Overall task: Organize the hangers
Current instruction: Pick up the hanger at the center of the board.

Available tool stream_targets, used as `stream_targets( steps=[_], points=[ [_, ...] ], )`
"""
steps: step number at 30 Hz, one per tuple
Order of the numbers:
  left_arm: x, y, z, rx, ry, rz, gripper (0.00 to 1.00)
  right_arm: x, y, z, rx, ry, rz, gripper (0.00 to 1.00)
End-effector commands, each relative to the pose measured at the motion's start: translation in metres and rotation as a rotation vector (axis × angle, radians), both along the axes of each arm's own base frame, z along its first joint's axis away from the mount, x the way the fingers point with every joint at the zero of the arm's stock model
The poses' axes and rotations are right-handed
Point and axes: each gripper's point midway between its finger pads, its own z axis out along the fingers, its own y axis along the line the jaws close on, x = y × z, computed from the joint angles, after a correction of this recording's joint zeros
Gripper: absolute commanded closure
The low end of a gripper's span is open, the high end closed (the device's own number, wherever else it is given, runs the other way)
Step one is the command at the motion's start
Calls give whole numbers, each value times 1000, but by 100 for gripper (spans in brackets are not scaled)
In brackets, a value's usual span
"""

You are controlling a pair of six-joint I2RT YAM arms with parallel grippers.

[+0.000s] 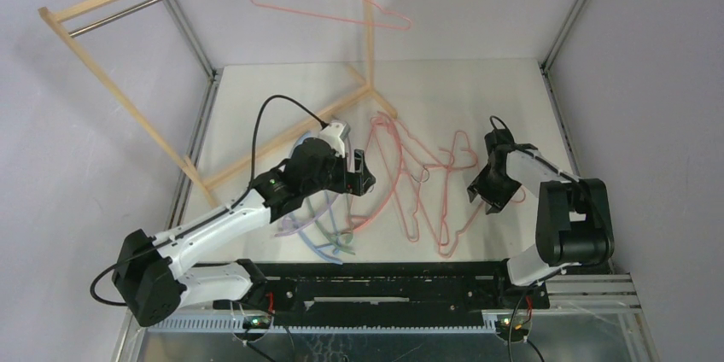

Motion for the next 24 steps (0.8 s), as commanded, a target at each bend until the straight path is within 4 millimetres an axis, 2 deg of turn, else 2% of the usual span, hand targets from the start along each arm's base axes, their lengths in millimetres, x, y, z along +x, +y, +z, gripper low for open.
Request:
stream_targets(
  steps=[1,5,7,9,10,11,15,17,24],
  points=[
    [5,-2,8,-25,-26,19,10,9,-7,-7,-31,-24,-28,42],
    [5,0,10,-27,-26,37,10,7,-7,-14,-31,-18,-18,55],
    [5,1,11,-26,-28,42,10,5,-7,-17,-28,-19,-16,69],
    [6,2,12,-19,-27,44,10,4,-7,-19,-30,-25,-8,90],
    [7,1,13,-16,-27,44,10,5,-7,-20,-29,-31,-3,97],
    [7,1,14,-15,-26,44,10,6,-7,-21,-29,-33,5,100],
    [8,0,20,-18,-32,43,11,14,-5,-16,-12,-78,54,100],
    [8,-1,24,-20,-35,38,11,19,-2,-5,-2,-128,77,100],
    [8,-11,42,-26,-52,-17,17,34,-2,54,-57,-288,135,100]
  ],
)
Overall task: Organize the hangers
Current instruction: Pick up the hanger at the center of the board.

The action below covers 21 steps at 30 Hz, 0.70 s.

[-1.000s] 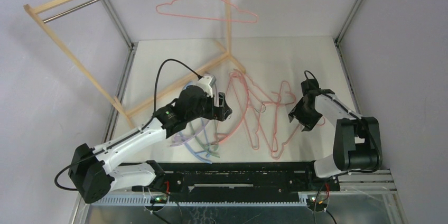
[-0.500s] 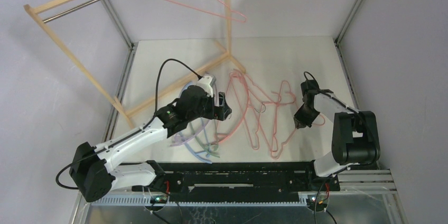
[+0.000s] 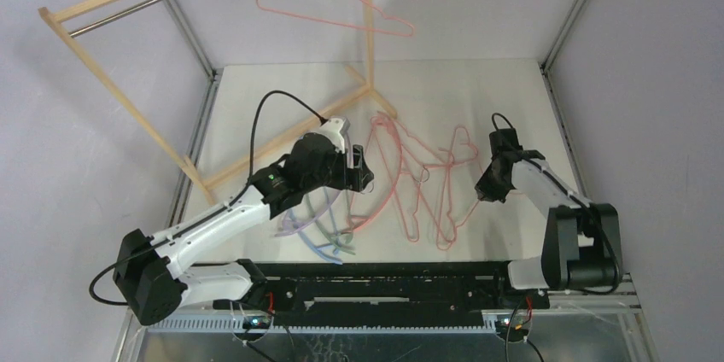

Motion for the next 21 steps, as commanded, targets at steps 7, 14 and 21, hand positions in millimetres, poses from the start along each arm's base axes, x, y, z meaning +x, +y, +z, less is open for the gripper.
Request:
stream_targets(
  steps=[7,14,21],
  points=[
    [6,-24,56,-78,-83,-63,17,31,-23,75,-136,-258,12,100],
    [-4,-45,71,-90,-102,-148,18,39,-8,89,-97,-316,71,100],
    [-22,-98,76,-95,-102,-395,13,45,22,108,-4,-373,195,100]
  ],
)
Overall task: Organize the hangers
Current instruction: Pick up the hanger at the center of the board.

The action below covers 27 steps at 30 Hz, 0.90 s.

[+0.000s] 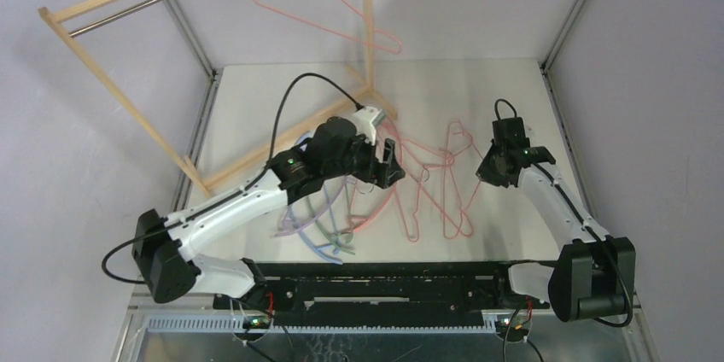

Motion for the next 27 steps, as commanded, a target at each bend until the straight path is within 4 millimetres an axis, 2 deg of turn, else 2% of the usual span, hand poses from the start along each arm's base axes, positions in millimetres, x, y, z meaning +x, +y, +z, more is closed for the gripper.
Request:
stream_targets(
  steps=[1,7,10,21,27],
  points=[
    [-13,-40,21,-41,-53,-214,13,20,21,44,56,-137,102,100],
    [-25,-68,28,-88,-56,-327,12,35,37,79,104,-195,159,100],
    [-29,-80,30,-91,-57,-349,12,41,48,88,117,-198,187,100],
    [-32,-107,56,-137,-69,-364,12,46,87,70,169,-148,279,100],
    [-31,-117,35,-100,-37,-381,12,47,96,77,206,-167,311,100]
  ],
)
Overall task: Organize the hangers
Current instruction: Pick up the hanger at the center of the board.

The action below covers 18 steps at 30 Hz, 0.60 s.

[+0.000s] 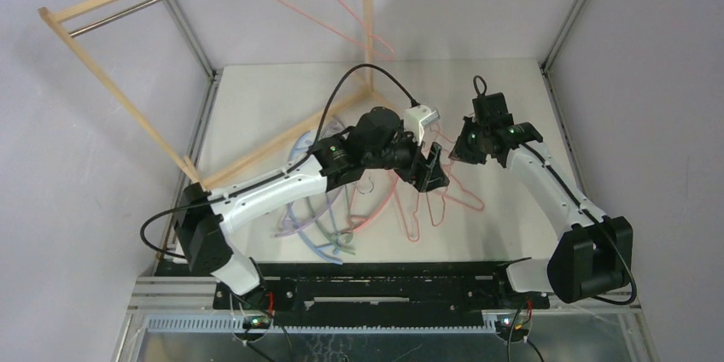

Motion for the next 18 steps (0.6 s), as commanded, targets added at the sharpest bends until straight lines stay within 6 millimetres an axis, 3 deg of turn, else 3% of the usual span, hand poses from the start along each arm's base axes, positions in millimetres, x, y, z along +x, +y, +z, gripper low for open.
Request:
stream_targets(
  steps=[1,10,18],
  points=[
    [0,-15,1,-7,-6,-29,12,12,15,24,65,-80,38,100],
    [3,-28,-24,86,15,-21,12,15,21,35,88,-86,57,100],
    [14,-28,-44,155,45,44,12,22,37,59,130,-111,92,100]
  ],
)
